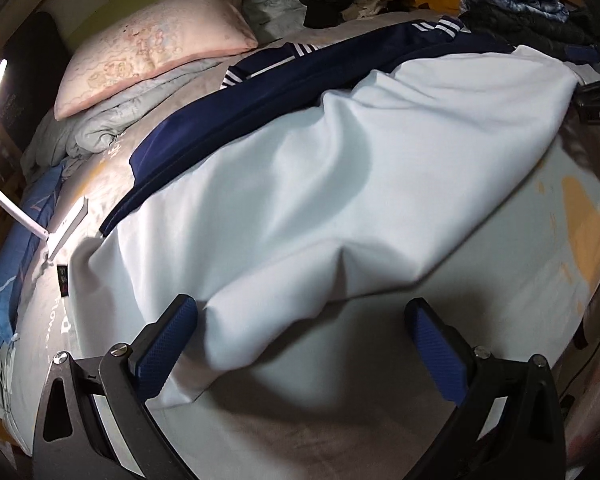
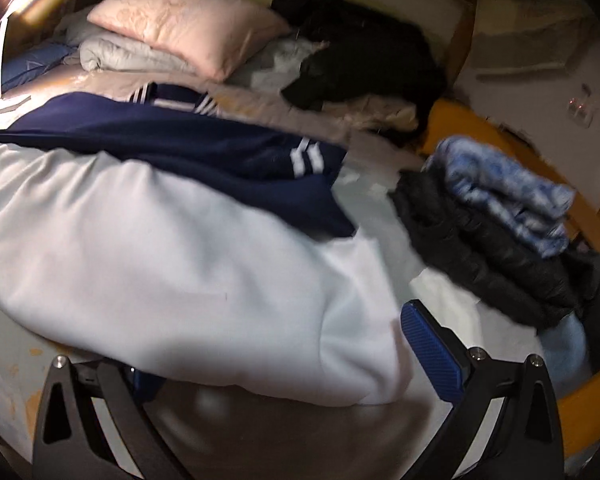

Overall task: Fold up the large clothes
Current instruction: 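Grasp the white hem with both grippers and fold it up over the sleeves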

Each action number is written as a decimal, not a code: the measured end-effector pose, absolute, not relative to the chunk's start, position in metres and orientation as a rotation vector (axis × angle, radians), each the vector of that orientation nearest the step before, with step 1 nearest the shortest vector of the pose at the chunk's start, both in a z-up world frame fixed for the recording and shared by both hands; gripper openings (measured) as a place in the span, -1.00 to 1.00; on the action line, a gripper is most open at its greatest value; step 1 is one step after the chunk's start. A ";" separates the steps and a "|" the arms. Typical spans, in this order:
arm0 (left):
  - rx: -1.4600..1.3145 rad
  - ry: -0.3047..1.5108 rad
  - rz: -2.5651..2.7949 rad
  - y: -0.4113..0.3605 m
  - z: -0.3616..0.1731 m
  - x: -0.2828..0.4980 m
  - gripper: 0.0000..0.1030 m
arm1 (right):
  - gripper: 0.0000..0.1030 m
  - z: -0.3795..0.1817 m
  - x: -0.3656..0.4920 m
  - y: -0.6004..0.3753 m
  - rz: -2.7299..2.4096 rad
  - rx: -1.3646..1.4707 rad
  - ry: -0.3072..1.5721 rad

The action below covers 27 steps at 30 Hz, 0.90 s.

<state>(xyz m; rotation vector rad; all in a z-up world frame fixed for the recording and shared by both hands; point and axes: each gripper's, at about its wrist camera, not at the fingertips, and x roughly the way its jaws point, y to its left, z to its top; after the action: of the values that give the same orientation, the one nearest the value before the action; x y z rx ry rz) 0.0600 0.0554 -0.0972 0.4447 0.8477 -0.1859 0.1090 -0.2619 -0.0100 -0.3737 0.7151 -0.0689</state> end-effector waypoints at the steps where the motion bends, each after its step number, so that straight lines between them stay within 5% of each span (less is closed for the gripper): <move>1: 0.447 0.844 -0.182 0.056 -0.097 0.060 1.00 | 1.00 -0.011 0.110 -0.263 -0.064 -0.369 0.717; 7: 0.330 0.862 0.004 0.101 -0.093 0.079 0.92 | 0.64 -0.019 0.118 -0.274 0.019 -0.239 0.838; 8: 0.267 0.874 0.017 0.115 -0.091 0.084 0.62 | 0.63 -0.022 0.120 -0.275 0.015 -0.237 0.860; 13: 0.096 0.862 -0.031 0.135 -0.080 0.087 -0.19 | 0.60 -0.032 0.123 -0.272 -0.002 -0.270 0.901; 15: 0.123 0.804 -0.016 0.128 -0.072 0.081 -0.47 | 0.39 -0.028 0.119 -0.272 0.012 -0.263 0.879; 16: 0.138 0.770 -0.001 0.125 -0.068 0.077 -0.56 | 0.06 -0.026 0.117 -0.272 0.029 -0.244 0.865; 17: 0.140 0.727 0.014 0.124 -0.062 0.073 -0.60 | -0.22 -0.021 0.113 -0.271 0.059 -0.217 0.842; 20: 0.079 0.620 0.011 0.128 -0.041 0.062 -0.63 | -0.50 -0.006 0.101 -0.270 0.046 -0.210 0.752; 27: 0.092 0.397 0.081 0.129 0.001 0.033 -0.64 | -0.62 0.049 0.066 -0.268 -0.020 -0.148 0.554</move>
<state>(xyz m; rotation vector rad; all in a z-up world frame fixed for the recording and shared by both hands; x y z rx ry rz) 0.0335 0.1290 0.0012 0.0921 0.3967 0.0810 0.0659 -0.2678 0.0487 -0.1482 0.5540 -0.0205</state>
